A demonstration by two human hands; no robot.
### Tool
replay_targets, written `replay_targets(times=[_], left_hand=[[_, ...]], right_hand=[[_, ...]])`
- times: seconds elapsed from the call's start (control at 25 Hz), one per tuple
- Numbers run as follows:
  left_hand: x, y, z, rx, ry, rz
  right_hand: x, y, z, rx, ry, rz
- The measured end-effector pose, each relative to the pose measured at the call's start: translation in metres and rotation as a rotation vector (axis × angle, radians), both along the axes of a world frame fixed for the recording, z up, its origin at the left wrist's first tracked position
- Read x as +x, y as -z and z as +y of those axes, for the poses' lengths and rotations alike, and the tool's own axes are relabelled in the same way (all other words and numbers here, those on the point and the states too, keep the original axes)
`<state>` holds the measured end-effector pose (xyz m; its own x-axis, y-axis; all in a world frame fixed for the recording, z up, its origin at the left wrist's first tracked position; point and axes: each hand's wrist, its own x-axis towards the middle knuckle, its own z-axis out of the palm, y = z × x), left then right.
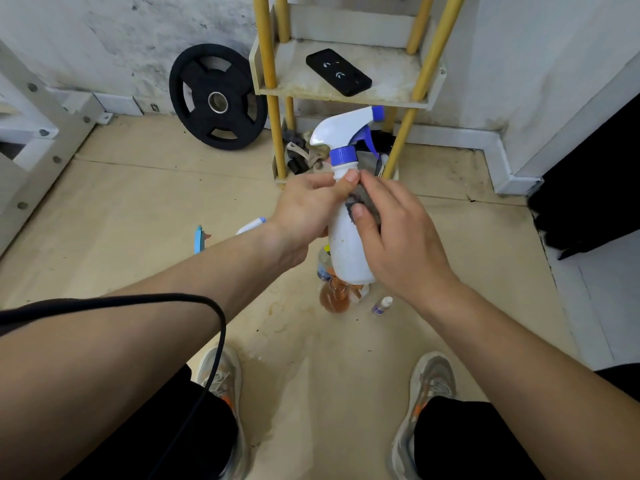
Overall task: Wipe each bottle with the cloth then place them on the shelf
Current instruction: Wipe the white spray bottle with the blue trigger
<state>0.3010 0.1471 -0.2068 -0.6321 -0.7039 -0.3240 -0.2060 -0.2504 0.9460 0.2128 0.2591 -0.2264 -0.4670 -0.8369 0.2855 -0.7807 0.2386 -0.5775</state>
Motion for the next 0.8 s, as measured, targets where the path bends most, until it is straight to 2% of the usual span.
replay_targets(times=[0.28, 0.4, 0.56, 0.64, 0.8], left_hand=[[0.002, 0.0, -0.004, 0.022, 0.025, -0.03], [0.001, 0.0, -0.006, 0.014, -0.081, -0.034], [0.003, -0.002, -0.016, 0.061, -0.281, 0.001], [0.002, -0.001, -0.017, 0.072, -0.325, -0.015], [-0.001, -0.001, -0.017, 0.106, -0.181, -0.001]], right_hand=[[-0.011, -0.005, -0.003, 0.068, 0.084, -0.506], [-0.009, 0.002, 0.0, 0.091, 0.183, -0.612], [0.003, 0.015, 0.006, 0.041, 0.243, -1.008], [0.004, 0.019, 0.005, -0.01, 0.261, -1.12], [0.0, 0.015, 0.004, -0.116, 0.376, -1.311]])
